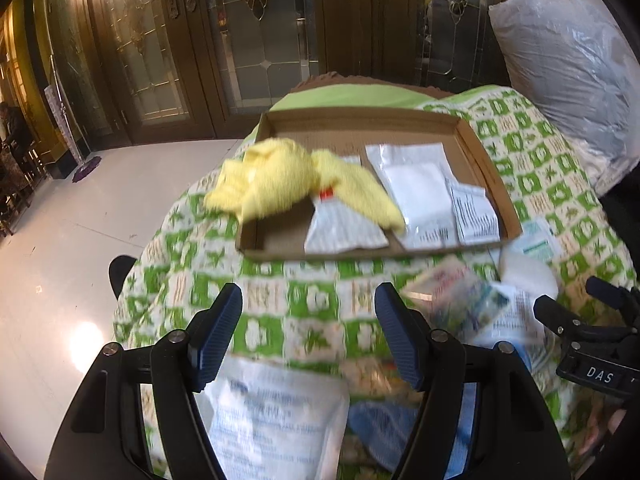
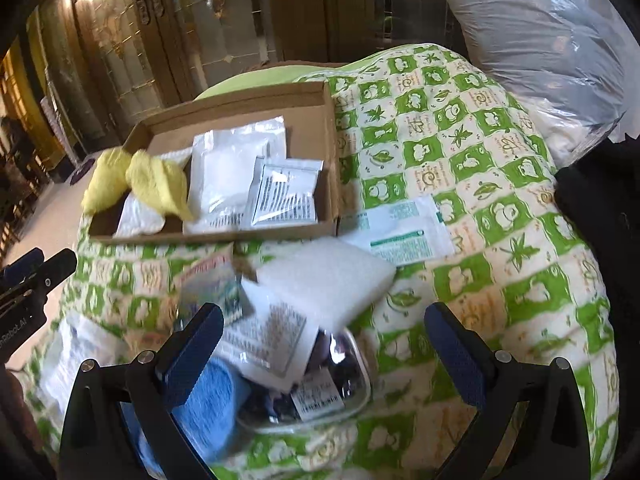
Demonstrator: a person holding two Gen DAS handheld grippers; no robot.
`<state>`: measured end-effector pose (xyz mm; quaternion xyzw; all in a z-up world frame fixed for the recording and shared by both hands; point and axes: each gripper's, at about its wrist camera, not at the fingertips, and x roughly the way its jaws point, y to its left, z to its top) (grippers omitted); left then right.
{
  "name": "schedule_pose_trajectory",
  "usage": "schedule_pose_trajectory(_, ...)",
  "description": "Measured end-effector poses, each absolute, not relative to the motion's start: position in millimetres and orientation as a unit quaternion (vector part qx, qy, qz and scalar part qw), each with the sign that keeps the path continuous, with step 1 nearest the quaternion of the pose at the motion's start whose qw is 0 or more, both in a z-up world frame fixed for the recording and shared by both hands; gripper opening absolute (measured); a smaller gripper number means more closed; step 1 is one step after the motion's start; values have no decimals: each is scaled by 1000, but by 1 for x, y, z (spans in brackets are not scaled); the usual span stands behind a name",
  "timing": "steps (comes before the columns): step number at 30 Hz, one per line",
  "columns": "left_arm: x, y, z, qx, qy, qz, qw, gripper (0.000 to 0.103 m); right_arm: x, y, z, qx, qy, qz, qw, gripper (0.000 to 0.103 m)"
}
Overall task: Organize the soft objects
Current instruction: 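Lift both tools away from the tray back over the pile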
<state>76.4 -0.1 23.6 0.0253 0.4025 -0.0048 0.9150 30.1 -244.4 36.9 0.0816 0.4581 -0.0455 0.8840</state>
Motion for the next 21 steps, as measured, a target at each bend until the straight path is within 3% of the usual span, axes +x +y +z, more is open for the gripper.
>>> schedule_pose_trajectory(21, 24, 14, 2, 41, 413, -11, 910, 68, -2, -239, 44, 68, 473, -27, 878, 103)
